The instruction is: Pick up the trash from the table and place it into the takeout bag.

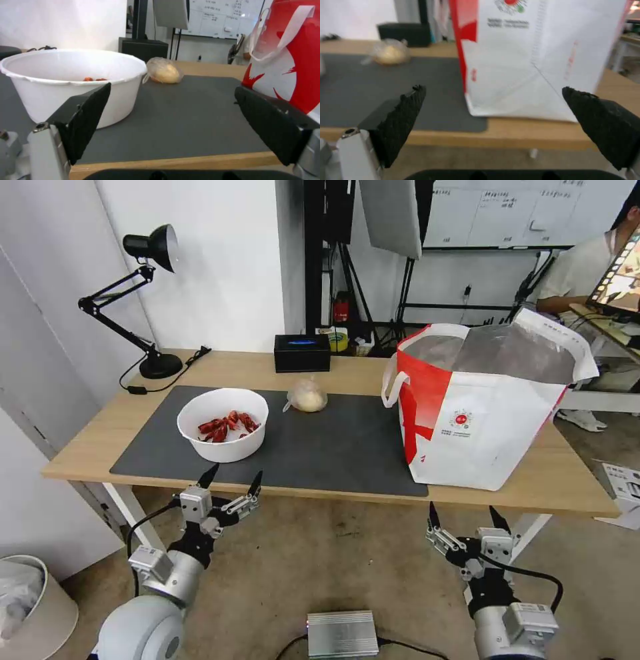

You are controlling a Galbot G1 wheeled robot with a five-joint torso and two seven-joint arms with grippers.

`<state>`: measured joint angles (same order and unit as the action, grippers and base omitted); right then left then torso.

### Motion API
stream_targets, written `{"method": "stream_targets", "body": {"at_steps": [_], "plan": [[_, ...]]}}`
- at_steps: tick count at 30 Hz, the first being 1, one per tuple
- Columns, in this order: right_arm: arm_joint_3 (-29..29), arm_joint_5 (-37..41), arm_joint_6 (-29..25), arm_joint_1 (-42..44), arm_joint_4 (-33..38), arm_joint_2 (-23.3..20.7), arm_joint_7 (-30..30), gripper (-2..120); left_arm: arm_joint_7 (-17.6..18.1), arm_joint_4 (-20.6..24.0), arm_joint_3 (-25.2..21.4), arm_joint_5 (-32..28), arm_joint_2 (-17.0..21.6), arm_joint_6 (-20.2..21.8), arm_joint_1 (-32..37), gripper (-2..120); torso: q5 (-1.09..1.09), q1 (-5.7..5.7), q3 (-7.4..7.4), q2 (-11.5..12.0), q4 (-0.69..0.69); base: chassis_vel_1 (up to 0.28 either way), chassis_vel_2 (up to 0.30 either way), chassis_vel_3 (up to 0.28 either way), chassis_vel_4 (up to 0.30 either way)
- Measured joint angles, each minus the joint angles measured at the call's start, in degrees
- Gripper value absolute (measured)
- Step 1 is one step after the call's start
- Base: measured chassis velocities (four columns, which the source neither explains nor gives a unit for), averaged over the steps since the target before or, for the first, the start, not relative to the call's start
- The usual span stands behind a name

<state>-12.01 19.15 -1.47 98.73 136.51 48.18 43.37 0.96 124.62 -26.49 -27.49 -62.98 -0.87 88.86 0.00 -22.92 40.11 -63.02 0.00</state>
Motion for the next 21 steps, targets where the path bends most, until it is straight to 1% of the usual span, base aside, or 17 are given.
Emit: {"method": "stream_targets", "body": {"at_steps": [2, 5, 6, 9, 10, 12, 13, 14, 17, 18, 21], "plan": [[-0.01, 0.61, -0.63, -0.53, 0.18, -0.23, -1.14, 100, -0.01, 0.24, -0.11, -0.03, 0.10, 0.02, 0.16, 100, 0.00, 0.00, 0.00, 0.00, 0.00, 0.000, 0.000, 0.000, 0.000], [-0.43, 2.49, -1.46, -3.02, 0.77, -1.44, -4.82, 100, -0.03, 1.52, -0.89, -0.06, 0.18, 0.04, 1.27, 100, 0.00, 0.00, 0.00, 0.00, 0.00, 0.000, 0.000, 0.000, 0.000], [-0.43, 2.49, -1.46, -3.02, 0.77, -1.44, -4.82, 100, -0.03, 1.52, -0.89, -0.06, 0.18, 0.04, 1.27, 100, 0.00, 0.00, 0.00, 0.00, 0.00, 0.000, 0.000, 0.000, 0.000], [-0.94, 8.21, -1.50, -9.27, 0.62, -3.82, -9.52, 100, -0.07, 2.59, -1.73, 0.19, 0.06, 0.04, 2.59, 100, -0.01, 0.00, 0.00, 0.00, 0.00, 0.000, 0.000, 0.000, 0.000], [-0.94, 8.21, -1.50, -9.27, 0.62, -3.82, -9.52, 100, -0.07, 2.59, -1.73, 0.19, 0.06, 0.04, 2.59, 100, -0.01, 0.00, 0.00, 0.00, 0.00, 0.000, 0.000, 0.000, 0.000], [-1.38, 13.16, -1.32, -14.93, -0.60, -5.72, -14.29, 100, -0.08, 2.62, -1.70, 0.22, 0.15, 0.03, 2.49, 100, -0.01, 0.00, 0.00, 0.00, -0.02, 0.000, 0.000, 0.000, 0.000], [-1.55, 16.00, -0.91, -17.74, -1.25, -6.82, -16.85, 100, -0.08, 2.58, -1.55, 0.22, 0.27, 0.03, 2.33, 100, 0.00, -0.01, 0.00, 0.00, -0.01, 0.000, 0.000, 0.000, 0.000], [-1.55, 16.00, -0.91, -17.74, -1.25, -6.82, -16.85, 100, -0.08, 2.58, -1.55, 0.22, 0.27, 0.03, 2.33, 100, 0.00, -0.01, 0.00, 0.00, -0.01, 0.000, 0.000, 0.000, 0.000], [-0.47, 21.33, 0.75, -25.04, -3.49, -9.14, -21.49, 100, -0.07, 2.58, -1.57, 0.22, 0.28, 0.03, 2.42, 100, 0.00, 0.00, 0.00, 0.00, 0.00, 0.000, 0.000, 0.000, 0.000], [-0.47, 21.33, 0.75, -25.04, -3.49, -9.14, -21.49, 100, -0.07, 2.58, -1.57, 0.22, 0.28, 0.03, 2.42, 100, 0.00, 0.00, 0.00, 0.00, 0.00, 0.000, 0.000, 0.000, 0.000], [4.49, 24.94, 3.46, -36.10, -7.12, -10.29, -23.63, 100, -0.03, 2.41, -1.76, 0.22, 0.16, 0.03, 2.33, 100, 0.01, -0.01, 0.01, 0.00, -0.01, 0.000, 0.000, 0.000, 0.000]]}}
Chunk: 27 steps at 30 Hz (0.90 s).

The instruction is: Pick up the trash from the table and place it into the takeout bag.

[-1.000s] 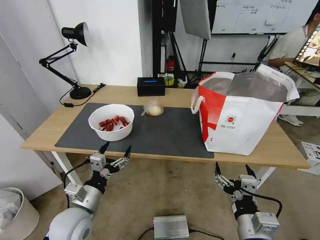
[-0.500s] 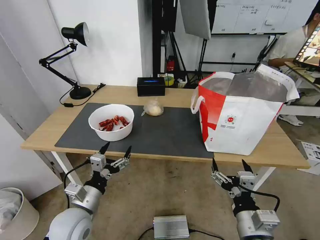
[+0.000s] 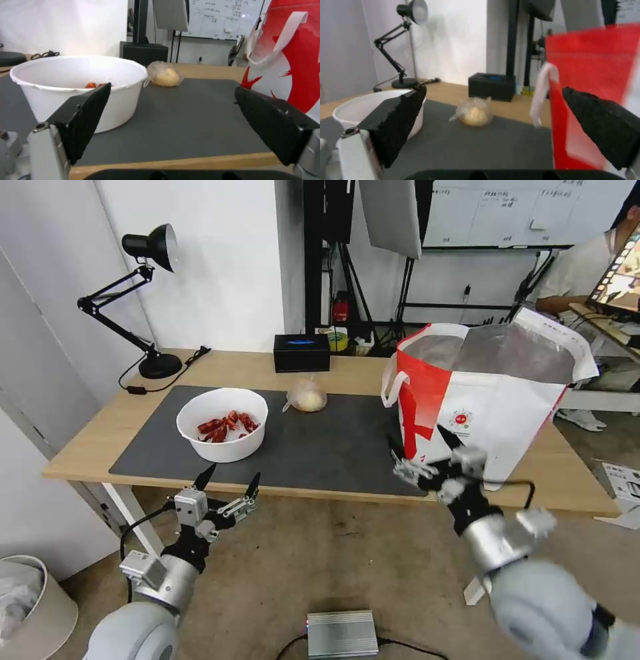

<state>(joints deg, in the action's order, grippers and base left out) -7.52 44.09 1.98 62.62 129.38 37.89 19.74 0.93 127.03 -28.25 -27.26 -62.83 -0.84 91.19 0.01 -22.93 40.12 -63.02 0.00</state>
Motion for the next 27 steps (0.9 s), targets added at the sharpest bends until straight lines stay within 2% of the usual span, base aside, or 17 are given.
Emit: {"method": "stream_targets", "body": {"at_steps": [1, 4, 5, 6, 9, 10, 13, 14, 17, 21, 27], "plan": [[0.00, 0.00, 0.00, 0.00, 0.00, 0.00, 0.00, 100, 0.00, 0.00, 0.00, 0.00, 0.00, 0.00, 0.00, 100, 0.00, 0.00, 0.00, 0.00, 0.00, 0.000, 0.000, 0.000, 0.000], [6.30, 2.42, 2.61, -9.30, -4.20, 0.85, 0.06, 100, 0.03, -0.27, -0.21, 0.01, -0.25, 0.00, -0.03, 100, -0.01, 0.00, 0.00, 0.00, 0.00, 0.000, 0.000, 0.000, 0.000], [6.30, 2.42, 2.61, -9.30, -4.20, 0.85, 0.06, 100, 0.03, -0.27, -0.21, 0.01, -0.25, 0.00, -0.03, 100, -0.01, 0.00, 0.00, 0.00, 0.00, 0.000, 0.000, 0.000, 0.000], [8.83, 3.07, 3.57, -12.41, -5.98, 1.41, 0.30, 100, 0.04, -0.38, -0.32, 0.02, -0.32, 0.00, -0.03, 100, -0.02, 0.00, 0.00, 0.00, 0.01, 0.000, 0.000, 0.000, 0.000], [16.09, 4.35, 7.81, -21.05, -11.40, 3.81, 2.40, 100, 0.05, -0.59, -0.77, 0.03, -0.43, 0.00, 0.03, 100, -0.02, 0.00, 0.00, 0.00, 0.01, 0.000, 0.000, 0.000, 0.000], [16.09, 4.35, 7.81, -21.05, -11.40, 3.81, 2.40, 100, 0.05, -0.59, -0.77, 0.03, -0.43, 0.00, 0.03, 100, -0.02, 0.00, 0.00, 0.00, 0.01, 0.000, 0.000, 0.000, 0.000], [21.54, 6.05, 11.19, -29.28, -16.47, 7.35, 5.17, 100, -0.04, -0.83, -1.32, -0.02, -0.23, 0.00, 0.15, 100, -0.01, 0.00, 0.00, 0.01, -0.01, 0.000, 0.000, 0.000, 0.000], [21.54, 6.05, 11.19, -29.28, -16.47, 7.35, 5.17, 100, -0.04, -0.83, -1.32, -0.02, -0.23, 0.00, 0.15, 100, -0.01, 0.00, 0.00, 0.01, -0.01, 0.000, 0.000, 0.000, 0.000], [24.70, 7.22, 14.43, -35.46, -21.14, 11.33, 7.23, 100, -0.21, -0.93, -1.98, -0.09, 0.70, -0.01, 0.62, 100, -0.01, 0.00, 0.00, 0.01, 0.00, 0.000, 0.000, 0.000, 0.000], [27.20, 8.93, 17.54, -39.62, -24.79, 14.63, 9.12, 100, -0.29, -0.95, -2.65, -0.45, 0.97, -0.09, 0.79, 100, 0.01, 0.00, -0.01, 0.00, 0.00, 0.000, 0.000, 0.000, 0.000], [29.28, 11.05, 19.90, -43.56, -30.90, 19.51, 10.77, 100, -0.31, -1.10, -2.35, -0.51, 0.61, -0.12, 0.70, 100, 0.00, 0.00, 0.00, 0.00, 0.00, 0.000, 0.000, 0.000, 0.000]]}}
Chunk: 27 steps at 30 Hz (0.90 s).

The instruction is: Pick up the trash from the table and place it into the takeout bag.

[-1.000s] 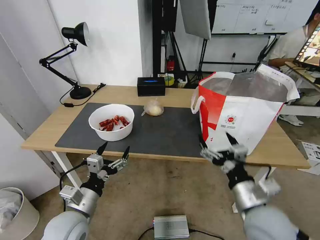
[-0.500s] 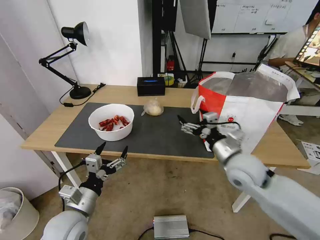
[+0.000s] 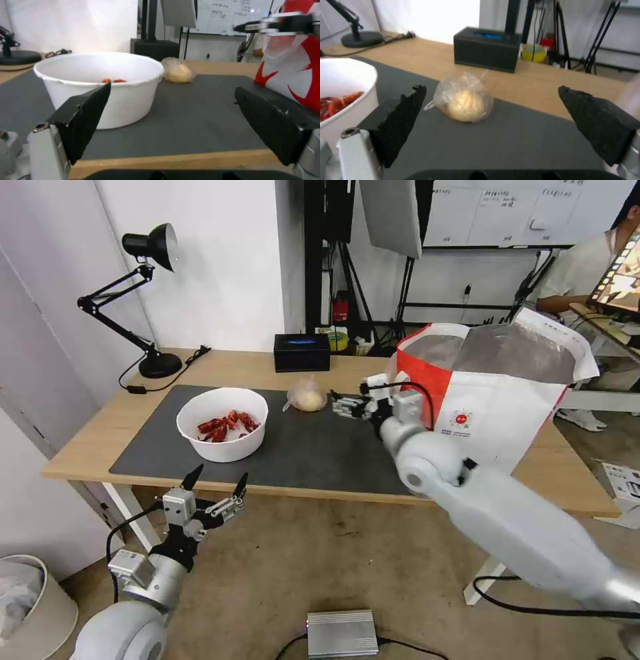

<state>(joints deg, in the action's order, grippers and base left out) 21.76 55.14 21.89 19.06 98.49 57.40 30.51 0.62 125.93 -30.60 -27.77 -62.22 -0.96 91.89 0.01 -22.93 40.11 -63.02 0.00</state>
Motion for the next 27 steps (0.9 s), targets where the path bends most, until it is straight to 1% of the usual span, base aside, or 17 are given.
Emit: {"method": "stream_targets", "body": {"at_steps": [3, 4, 7, 8, 11, 12, 15, 16, 20, 27], "plan": [[1.46, 1.76, 0.57, -3.27, -4.96, 3.61, 0.07, 100, 0.01, -0.98, 0.69, 0.07, 0.05, -0.11, -0.32, 100, 0.01, 0.00, 0.00, 0.00, 0.00, 0.000, 0.000, 0.000, 0.000], [1.46, 1.76, 0.57, -3.27, -4.96, 3.61, 0.07, 100, 0.01, -0.98, 0.69, 0.07, 0.05, -0.11, -0.32, 100, 0.01, 0.00, 0.00, 0.00, 0.00, 0.000, 0.000, 0.000, 0.000], [2.45, 3.15, 1.78, -5.94, -8.80, 6.32, -0.14, 100, -0.02, -1.58, 1.00, 0.16, 0.24, -0.38, -0.45, 100, 0.01, 0.00, 0.00, 0.00, -0.01, 0.000, 0.000, 0.000, 0.000], [2.45, 3.15, 1.78, -5.94, -8.80, 6.32, -0.14, 100, -0.02, -1.58, 1.00, 0.16, 0.24, -0.38, -0.45, 100, 0.01, 0.00, 0.00, 0.00, -0.01, 0.000, 0.000, 0.000, 0.000], [2.78, 3.55, 2.93, -7.16, -11.99, 8.55, -0.48, 100, -0.02, -1.68, 1.30, 0.16, -0.02, -0.41, -0.86, 100, 0.00, 0.00, 0.00, 0.00, 0.01, 0.000, 0.000, 0.000, 0.000], [2.78, 3.55, 2.93, -7.16, -11.99, 8.55, -0.48, 100, -0.02, -1.68, 1.30, 0.16, -0.02, -0.41, -0.86, 100, 0.00, 0.00, 0.00, 0.00, 0.01, 0.000, 0.000, 0.000, 0.000], [2.82, 4.28, 3.87, -8.37, -15.09, 10.90, -1.18, 100, -0.01, -1.66, 1.54, 0.16, -0.17, -0.41, -1.08, 100, 0.00, 0.00, 0.00, 0.00, 0.00, 0.000, 0.000, 0.000, 0.000], [2.82, 4.28, 3.87, -8.37, -15.09, 10.90, -1.18, 100, -0.01, -1.66, 1.54, 0.16, -0.17, -0.41, -1.08, 100, 0.00, 0.00, 0.00, 0.00, 0.00, 0.000, 0.000, 0.000, 0.000], [2.55, 4.46, 5.01, -9.70, -18.38, 13.38, -2.29, 100, 0.04, -1.66, 1.39, 0.16, -0.21, -0.43, -1.07, 100, 0.00, 0.00, 0.00, -0.01, 0.00, 0.000, 0.000, 0.000, 0.000], [2.24, 4.56, 6.58, -10.75, -21.84, 15.80, -3.35, 100, 0.06, -1.51, 1.25, 0.18, -0.48, -0.48, -0.94, 100, 0.00, 0.00, 0.00, -0.01, 0.00, 0.000, 0.000, 0.000, 0.000]]}}
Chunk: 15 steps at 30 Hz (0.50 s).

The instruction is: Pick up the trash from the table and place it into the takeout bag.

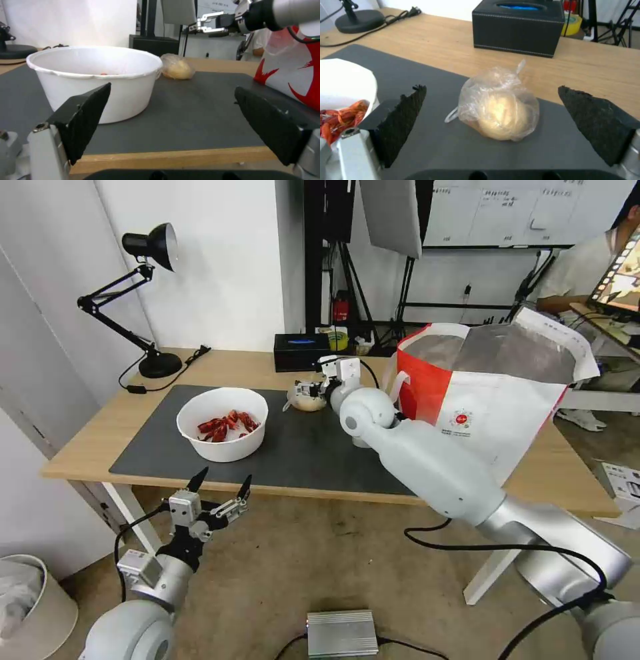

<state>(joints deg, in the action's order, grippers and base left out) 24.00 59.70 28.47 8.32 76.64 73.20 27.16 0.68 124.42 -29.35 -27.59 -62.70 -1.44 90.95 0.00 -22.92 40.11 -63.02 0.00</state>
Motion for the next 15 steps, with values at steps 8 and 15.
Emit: {"method": "stream_targets", "body": {"at_steps": [8, 15], "plan": [[-0.20, 0.08, 1.10, -0.91, -2.61, 1.40, -1.08, 100, 0.01, 0.31, -0.26, 0.02, -0.12, -0.10, 0.15, 100, 0.00, 0.00, 0.00, 0.00, 0.00, 0.000, 0.000, 0.000, 0.000], [-1.55, -0.04, 2.78, -2.43, -7.29, 3.32, -2.78, 100, 0.02, 0.41, -0.32, 0.01, -0.15, -0.14, 0.15, 100, 0.00, 0.00, 0.00, 0.00, 0.00, 0.000, 0.000, 0.000, 0.000]]}}
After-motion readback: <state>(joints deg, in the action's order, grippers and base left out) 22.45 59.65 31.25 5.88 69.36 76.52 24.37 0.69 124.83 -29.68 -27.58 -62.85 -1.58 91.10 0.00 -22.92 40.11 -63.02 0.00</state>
